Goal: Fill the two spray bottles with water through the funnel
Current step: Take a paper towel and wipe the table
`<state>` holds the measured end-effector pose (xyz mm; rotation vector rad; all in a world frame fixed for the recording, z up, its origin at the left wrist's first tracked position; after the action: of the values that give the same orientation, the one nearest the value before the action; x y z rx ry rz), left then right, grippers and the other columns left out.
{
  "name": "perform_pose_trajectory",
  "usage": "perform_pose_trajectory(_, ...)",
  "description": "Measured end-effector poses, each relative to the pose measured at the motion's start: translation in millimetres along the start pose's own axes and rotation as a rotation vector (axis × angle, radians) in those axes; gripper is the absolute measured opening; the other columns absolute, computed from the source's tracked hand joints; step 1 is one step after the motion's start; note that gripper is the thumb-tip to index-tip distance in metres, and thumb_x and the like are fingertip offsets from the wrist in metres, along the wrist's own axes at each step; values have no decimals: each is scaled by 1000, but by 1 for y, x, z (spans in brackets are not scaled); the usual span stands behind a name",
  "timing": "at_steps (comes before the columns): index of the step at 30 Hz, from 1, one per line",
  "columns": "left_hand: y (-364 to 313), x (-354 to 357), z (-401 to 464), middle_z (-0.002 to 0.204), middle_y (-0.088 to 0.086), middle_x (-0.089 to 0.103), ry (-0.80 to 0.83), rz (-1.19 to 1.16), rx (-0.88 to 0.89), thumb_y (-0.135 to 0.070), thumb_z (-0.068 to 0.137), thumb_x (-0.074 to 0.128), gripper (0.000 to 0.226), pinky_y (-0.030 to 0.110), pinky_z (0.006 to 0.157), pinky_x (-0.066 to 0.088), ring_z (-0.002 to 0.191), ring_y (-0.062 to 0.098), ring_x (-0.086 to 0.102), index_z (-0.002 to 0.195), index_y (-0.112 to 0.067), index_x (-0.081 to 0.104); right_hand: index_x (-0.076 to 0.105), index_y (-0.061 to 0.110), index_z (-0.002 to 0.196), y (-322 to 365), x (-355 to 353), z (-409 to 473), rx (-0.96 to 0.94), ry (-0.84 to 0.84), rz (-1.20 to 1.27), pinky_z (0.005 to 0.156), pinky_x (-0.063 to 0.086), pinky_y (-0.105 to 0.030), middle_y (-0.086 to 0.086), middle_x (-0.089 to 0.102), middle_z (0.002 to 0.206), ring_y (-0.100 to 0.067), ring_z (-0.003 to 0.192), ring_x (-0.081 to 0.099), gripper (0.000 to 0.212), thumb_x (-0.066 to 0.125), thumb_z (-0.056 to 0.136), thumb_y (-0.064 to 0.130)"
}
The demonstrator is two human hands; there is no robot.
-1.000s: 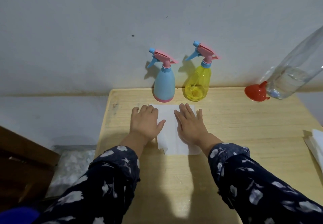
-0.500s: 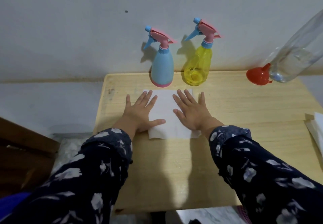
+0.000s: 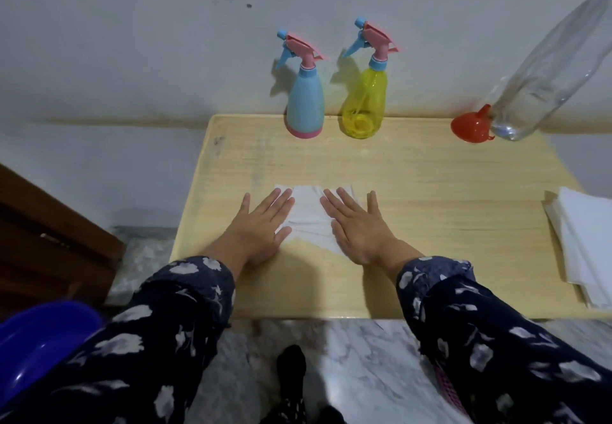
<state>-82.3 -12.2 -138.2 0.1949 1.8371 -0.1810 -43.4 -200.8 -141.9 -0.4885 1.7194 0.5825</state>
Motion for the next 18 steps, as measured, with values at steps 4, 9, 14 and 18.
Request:
perform_pose_trajectory(4, -22, 10, -34, 160, -7, -21, 37, -12, -22, -41, 105, 14, 59, 54, 118, -5, 147, 9, -18, 155, -21, -9, -3, 23, 152, 13, 7, -36, -6, 13, 7, 114, -8, -60, 10, -5, 160, -13, 147, -9, 53, 11, 102, 32)
perform_pose_trajectory(9, -48, 24, -80, 159, -7, -25, 47, -34, -53, -40, 105, 12, 58, 54, 118, -7, 147, 10, -20, 154, -20, -12, -2, 23, 152, 28, 15, -76, -24, 37, 0, 114, -5, -61, 9, -5, 160, -14, 148, -9, 53, 13, 102, 32)
perform_pose_trajectory(14, -63, 35, -107, 158, -9, -27, 46, -67, -67, -40, 104, 9, 58, 54, 118, -10, 145, 9, -23, 153, -20, -14, -2, 23, 152, 40, 19, -104, -28, 53, 14, 113, -6, -60, 9, -5, 160, -13, 148, -9, 52, 12, 103, 32)
perform_pose_trajectory(18, -71, 42, -120, 159, -10, -24, 14, -85, -85, -41, 104, 9, 57, 52, 118, -10, 146, 9, -22, 154, -22, -12, -4, 24, 152, 45, 26, -122, -12, 61, -10, 114, -6, -60, 10, -7, 160, -13, 147, -10, 52, 11, 103, 34)
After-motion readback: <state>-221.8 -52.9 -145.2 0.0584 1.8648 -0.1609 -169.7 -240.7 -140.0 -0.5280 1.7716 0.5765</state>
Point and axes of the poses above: each hand's wrist, its own z-axis towards the middle knuckle, its own x-axis out of the palm, y = z × x, the point moved 5 cm from there along z, towards the middle knuckle
